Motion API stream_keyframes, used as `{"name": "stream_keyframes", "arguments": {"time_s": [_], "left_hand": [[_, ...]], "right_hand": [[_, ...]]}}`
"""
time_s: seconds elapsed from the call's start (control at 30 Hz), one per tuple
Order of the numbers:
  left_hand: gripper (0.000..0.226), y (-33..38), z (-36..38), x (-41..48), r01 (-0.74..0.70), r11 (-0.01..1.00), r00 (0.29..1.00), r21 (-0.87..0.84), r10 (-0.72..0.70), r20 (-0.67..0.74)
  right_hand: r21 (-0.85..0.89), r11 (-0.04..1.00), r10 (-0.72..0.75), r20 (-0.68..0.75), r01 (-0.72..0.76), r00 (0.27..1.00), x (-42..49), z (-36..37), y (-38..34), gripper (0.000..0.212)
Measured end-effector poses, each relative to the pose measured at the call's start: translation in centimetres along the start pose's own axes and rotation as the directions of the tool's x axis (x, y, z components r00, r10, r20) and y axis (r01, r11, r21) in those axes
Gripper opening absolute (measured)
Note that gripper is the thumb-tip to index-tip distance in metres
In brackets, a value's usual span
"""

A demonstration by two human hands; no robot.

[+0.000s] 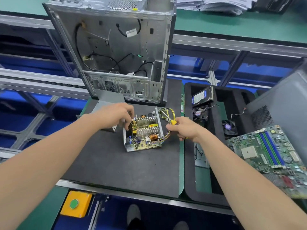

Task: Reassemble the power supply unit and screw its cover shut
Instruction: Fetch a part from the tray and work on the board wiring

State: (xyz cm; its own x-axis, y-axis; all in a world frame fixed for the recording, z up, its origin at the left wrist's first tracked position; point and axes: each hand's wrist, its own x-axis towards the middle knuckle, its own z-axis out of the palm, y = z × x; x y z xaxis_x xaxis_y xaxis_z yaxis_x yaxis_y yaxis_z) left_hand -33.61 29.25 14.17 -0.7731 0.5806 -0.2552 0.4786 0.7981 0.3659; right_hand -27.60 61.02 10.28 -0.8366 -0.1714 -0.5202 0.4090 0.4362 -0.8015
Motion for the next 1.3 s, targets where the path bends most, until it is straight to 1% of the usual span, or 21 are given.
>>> {"name": "stream_keyframes", "arguments": {"time_s": [0.03, 0.07, 0.1, 0.13, 0.2, 0.27, 0.37, 0.47, 0.53, 0.67, 0.73, 0.8, 0.93, 1.03, 1.1, 1.17, 1.2, 1.3], "left_hand": [[0.023, -0.1, -0.3, 0.2, -0.05, 0.999, 0.998, -0.003, 0.05, 0.03], [0.031, -0.2, -0.5, 0.2, -0.117, 0.992, 0.992, 0.045, 0.115, 0.05], [0.04, 0.0, -0.8, 0.1, -0.153, 0.985, 0.987, 0.079, 0.148, 0.065], [0.044, 0.2, -1.1, -0.1, -0.161, 0.984, 0.985, 0.082, 0.155, 0.071], [0.037, 0.4, -1.3, -0.2, -0.154, 0.987, 0.987, 0.039, 0.151, 0.059], [0.031, 0.8, -1.3, -0.4, -0.153, 0.988, 0.985, 0.023, 0.151, 0.079], [0.032, 1.0, -0.9, -0.4, -0.191, 0.981, 0.976, 0.027, 0.188, 0.109], [0.034, 1.0, -0.5, 0.0, -0.224, 0.974, 0.972, -0.036, 0.226, 0.063], [0.031, 1.0, -0.1, 0.2, -0.226, 0.973, 0.973, -0.037, 0.227, 0.034], [0.008, 1.3, 1.0, 0.8, -0.256, 0.965, 0.967, 0.063, 0.256, 0.018], [0.017, 1.3, 1.4, 1.0, -0.273, 0.957, 0.962, 0.095, 0.272, 0.024], [0.02, 1.3, 1.5, 1.1, -0.273, 0.957, 0.962, 0.103, 0.271, 0.031], [0.022, 1.5, 1.3, 1.1, -0.218, 0.976, 0.976, 0.03, 0.218, 0.007], [0.027, 2.4, 0.9, 1.6, -0.148, 0.986, 0.985, -0.08, 0.14, -0.099], [0.029, 3.6, 0.6, 2.2, -0.144, 0.981, 0.976, -0.13, 0.119, -0.182], [0.024, 5.3, 0.5, 3.0, -0.137, 0.978, 0.966, -0.156, 0.097, -0.238], [0.023, 6.4, 0.6, 3.5, -0.131, 0.977, 0.961, -0.17, 0.083, -0.263], [0.024, 10.8, 1.3, 4.9, -0.182, 0.963, 0.947, -0.198, 0.117, -0.299]], "right_hand": [[-0.016, 1.0, -0.028, -0.088, 0.027, 0.996, 0.0, 0.4, 0.2, 0.024], [-0.043, 0.998, -0.053, -0.166, 0.047, 0.985, 0.1, 0.9, 0.5, 0.026], [-0.07, 0.996, -0.078, -0.229, 0.064, 0.97, 0.2, 1.4, 0.7, 0.028], [-0.089, 0.993, -0.105, -0.275, 0.083, 0.956, 0.2, 1.9, 0.8, 0.028], [-0.114, 0.988, -0.141, -0.345, 0.108, 0.928, 0.3, 2.7, 0.8, 0.029], [-0.146, 0.986, -0.14, -0.418, 0.085, 0.898, 0.3, 3.1, 0.6, 0.033], [-0.179, 0.983, -0.135, -0.498, 0.051, 0.856, 0.4, 3.4, 0.3, 0.041], [-0.2, 0.978, -0.155, -0.528, 0.056, 0.835, 0.3, 3.6, -0.1, 0.049], [-0.199, 0.978, -0.166, -0.545, 0.066, 0.822, 0.4, 3.9, -0.4, 0.053], [-0.183, 0.978, -0.183, -0.524, 0.1, 0.832, 0.9, 4.3, -1.0, 0.045], [-0.164, 0.981, -0.176, -0.519, 0.105, 0.837, 1.0, 4.3, -1.0, 0.042], [-0.155, 0.983, -0.168, -0.526, 0.101, 0.834, 1.0, 4.3, -1.0, 0.043], [-0.17, 0.983, -0.151, -0.523, 0.071, 0.839, 0.6, 4.0, -0.9, 0.043], [-0.183, 0.981, -0.16, -0.537, 0.07, 0.828, 0.0, 3.2, -0.8, 0.039], [-0.177, 0.981, -0.166, -0.545, 0.081, 0.821, -0.6, 2.3, -0.8, 0.035], [-0.156, 0.985, -0.145, -0.553, 0.069, 0.82, -1.5, 1.1, -0.5, 0.049], [-0.151, 0.986, -0.138, -0.556, 0.063, 0.819, -2.0, 0.3, -0.2, 0.05], [-0.184, 0.982, -0.152, -0.593, 0.051, 0.791, -3.6, -2.9, 1.6, 0.022]]}}
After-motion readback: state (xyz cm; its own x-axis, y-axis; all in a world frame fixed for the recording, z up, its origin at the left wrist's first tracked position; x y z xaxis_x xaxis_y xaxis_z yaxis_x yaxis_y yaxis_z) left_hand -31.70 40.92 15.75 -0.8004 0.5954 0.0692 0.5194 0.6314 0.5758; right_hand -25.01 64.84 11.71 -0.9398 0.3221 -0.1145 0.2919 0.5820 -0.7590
